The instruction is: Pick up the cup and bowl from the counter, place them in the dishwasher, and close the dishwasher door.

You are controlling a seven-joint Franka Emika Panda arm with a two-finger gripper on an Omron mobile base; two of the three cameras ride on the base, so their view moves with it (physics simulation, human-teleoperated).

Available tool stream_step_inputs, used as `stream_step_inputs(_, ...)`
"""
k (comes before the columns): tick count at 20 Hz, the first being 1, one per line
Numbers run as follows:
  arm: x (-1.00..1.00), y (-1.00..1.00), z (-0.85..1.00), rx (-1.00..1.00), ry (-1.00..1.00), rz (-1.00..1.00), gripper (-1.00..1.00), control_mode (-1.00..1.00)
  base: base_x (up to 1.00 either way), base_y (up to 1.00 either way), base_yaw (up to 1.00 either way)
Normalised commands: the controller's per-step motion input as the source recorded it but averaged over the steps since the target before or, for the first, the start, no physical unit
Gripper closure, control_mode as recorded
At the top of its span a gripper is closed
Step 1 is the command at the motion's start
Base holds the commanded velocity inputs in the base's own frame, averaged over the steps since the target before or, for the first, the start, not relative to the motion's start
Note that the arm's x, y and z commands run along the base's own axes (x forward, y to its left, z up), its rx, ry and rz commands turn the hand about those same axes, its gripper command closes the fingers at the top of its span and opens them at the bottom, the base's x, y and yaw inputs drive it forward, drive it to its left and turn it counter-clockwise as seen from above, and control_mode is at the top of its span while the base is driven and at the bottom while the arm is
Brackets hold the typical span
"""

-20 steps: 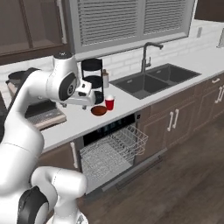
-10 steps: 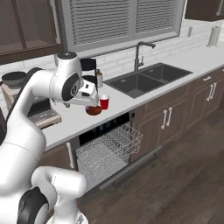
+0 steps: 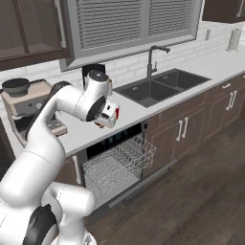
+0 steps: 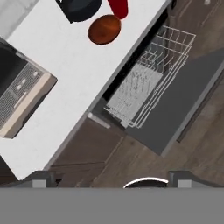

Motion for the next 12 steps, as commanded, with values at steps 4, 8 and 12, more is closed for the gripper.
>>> stream_step_inputs(4,1.0,0.19,-0.51,0.23,0.05,-0.24,-1.0,-1.0,0.0,0.0,0.0)
stream_step_inputs(8,1.0,0.2,-0.44,0.05,0.16,-0.24,-1.0,-1.0,0.0,0.0,0.0)
stream_step_inputs(12,1.0,0.23,-0.21,0.0,0.24,-0.21,-1.0,-1.0,0.0,0.0,0.0)
